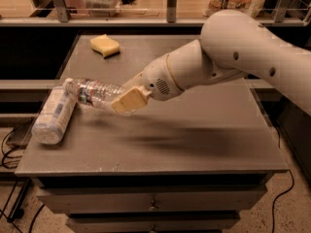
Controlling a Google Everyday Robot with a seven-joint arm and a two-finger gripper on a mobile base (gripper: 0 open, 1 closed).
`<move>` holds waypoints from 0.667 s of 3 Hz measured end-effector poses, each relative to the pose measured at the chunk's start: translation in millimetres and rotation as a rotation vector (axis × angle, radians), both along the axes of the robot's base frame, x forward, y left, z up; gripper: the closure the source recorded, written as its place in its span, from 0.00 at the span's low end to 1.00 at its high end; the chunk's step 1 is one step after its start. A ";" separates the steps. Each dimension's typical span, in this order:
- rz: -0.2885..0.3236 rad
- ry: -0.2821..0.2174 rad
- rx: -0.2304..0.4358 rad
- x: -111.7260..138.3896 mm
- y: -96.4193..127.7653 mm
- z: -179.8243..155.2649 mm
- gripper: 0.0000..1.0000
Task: Move water bottle near blue plastic bottle
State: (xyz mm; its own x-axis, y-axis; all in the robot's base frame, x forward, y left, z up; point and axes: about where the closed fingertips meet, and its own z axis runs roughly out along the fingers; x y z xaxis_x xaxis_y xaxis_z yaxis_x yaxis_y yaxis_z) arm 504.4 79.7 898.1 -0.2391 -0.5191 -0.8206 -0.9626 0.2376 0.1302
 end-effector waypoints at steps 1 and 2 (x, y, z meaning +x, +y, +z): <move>-0.028 -0.003 0.011 -1.9 8.5 -7.6 0.12; -0.100 -0.017 0.005 9.1 3.6 -14.1 0.00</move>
Offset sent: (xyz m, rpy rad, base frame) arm 0.0321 -0.0131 -0.0250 -0.0023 -0.0360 -0.2270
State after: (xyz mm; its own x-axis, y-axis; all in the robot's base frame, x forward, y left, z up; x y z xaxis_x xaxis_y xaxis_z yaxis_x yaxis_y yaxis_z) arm 513.5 83.3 884.0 -0.2754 -0.4888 -0.8278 -0.9361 0.3322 0.1153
